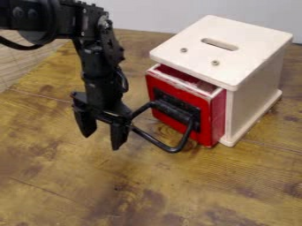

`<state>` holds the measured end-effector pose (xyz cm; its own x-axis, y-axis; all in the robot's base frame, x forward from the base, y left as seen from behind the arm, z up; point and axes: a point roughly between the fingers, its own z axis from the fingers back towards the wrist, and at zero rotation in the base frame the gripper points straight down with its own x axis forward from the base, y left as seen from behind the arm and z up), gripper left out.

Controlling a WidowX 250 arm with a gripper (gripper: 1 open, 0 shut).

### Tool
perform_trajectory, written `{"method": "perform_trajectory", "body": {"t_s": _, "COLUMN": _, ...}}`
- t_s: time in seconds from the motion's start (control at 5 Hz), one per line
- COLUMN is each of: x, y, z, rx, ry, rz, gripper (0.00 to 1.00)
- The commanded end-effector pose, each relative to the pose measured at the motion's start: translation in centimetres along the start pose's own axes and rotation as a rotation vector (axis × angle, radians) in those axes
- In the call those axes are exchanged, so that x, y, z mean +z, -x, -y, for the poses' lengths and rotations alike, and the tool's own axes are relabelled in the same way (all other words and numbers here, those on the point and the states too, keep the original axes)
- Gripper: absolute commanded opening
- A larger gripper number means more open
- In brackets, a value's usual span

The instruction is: Close the drawer

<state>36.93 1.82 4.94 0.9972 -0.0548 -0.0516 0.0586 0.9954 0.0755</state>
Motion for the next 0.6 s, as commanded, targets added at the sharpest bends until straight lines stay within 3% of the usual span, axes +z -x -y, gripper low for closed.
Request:
{"method": "perform_trajectory", "body": {"t_s": 0.0, "x": 1.78, "y": -0.71, "z": 0.97, "rx": 0.017, "ry": 0.006, "rz": 0.059, "gripper": 1.0}}
{"method": "perform_trajectory", "body": {"t_s": 0.4, "x": 1.65, "y": -0.85, "z": 1.48, "rx": 0.044, "ry": 0.017, "rz": 0.053, "gripper": 1.0}}
